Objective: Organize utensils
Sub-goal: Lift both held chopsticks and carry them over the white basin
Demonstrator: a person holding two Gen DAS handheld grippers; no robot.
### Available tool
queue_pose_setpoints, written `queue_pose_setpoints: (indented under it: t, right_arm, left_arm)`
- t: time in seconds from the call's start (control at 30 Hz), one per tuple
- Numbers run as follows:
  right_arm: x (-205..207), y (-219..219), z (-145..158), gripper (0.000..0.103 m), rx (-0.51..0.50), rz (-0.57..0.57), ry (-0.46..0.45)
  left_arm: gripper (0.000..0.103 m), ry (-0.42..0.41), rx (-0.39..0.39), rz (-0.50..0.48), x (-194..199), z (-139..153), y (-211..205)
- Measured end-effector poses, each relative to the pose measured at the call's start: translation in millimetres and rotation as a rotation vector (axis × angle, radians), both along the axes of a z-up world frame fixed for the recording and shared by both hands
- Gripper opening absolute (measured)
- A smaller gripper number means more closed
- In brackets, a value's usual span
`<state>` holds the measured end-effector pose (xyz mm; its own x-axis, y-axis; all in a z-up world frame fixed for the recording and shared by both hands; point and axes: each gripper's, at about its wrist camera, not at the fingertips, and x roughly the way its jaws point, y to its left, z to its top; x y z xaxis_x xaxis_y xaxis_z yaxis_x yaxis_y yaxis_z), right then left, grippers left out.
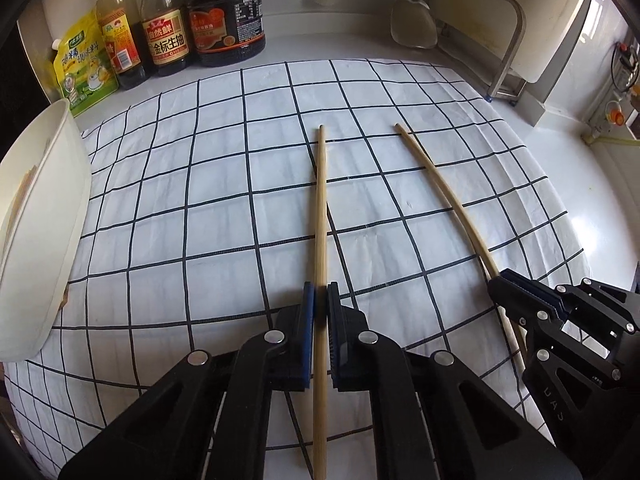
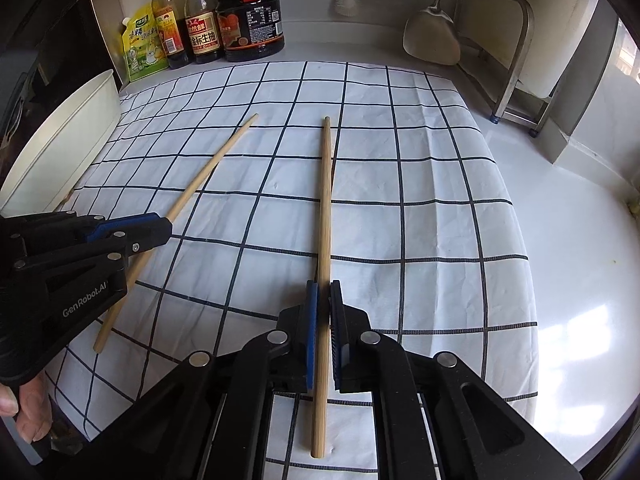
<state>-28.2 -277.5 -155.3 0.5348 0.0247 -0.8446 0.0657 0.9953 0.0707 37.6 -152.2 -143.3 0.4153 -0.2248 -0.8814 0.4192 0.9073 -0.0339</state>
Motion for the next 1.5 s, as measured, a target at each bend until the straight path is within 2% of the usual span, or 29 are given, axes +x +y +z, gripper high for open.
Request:
queue_pose_setpoints:
  t: [0.2,0.4,0.7,0.9,1.3,1.5]
  right_arm:
    - [-0.8,14.9,15.8,0.006,0.022,0.003,0.005]
    - [5.7,41.3,46.9,0.006,0.042,0.013,-0.050]
    - [26.4,93.6,94.2,0.006,0.014,0.075,-0.128]
    - [48.8,133.8,116.3,0.006,0.008,0.139,-0.160]
    - [102.3,221.7,120.7,0.006,0.096,0.271,-0.170]
    - [131.2,262.8,116.3,0.006,0.121,0.325,-0.153]
  left_arm:
    - [0.007,-0.007,-0.010,-0.001,2.9,12.2,24.2]
    - [0.007,-0.019,-0.039,0.013,8.1,39.5,61.8]
    - [0.007,-0.125,-0.101,0.053,23.8,94.4,120.1]
    - [0.007,-0.151,-0.107,0.111,36.7,113.2,166.1]
    - [0.007,-0.186,-0.090,0.261,50.8,134.8,267.4]
    - [0.007,-0.179,-0.064,0.331,73.4,129.4,311.2]
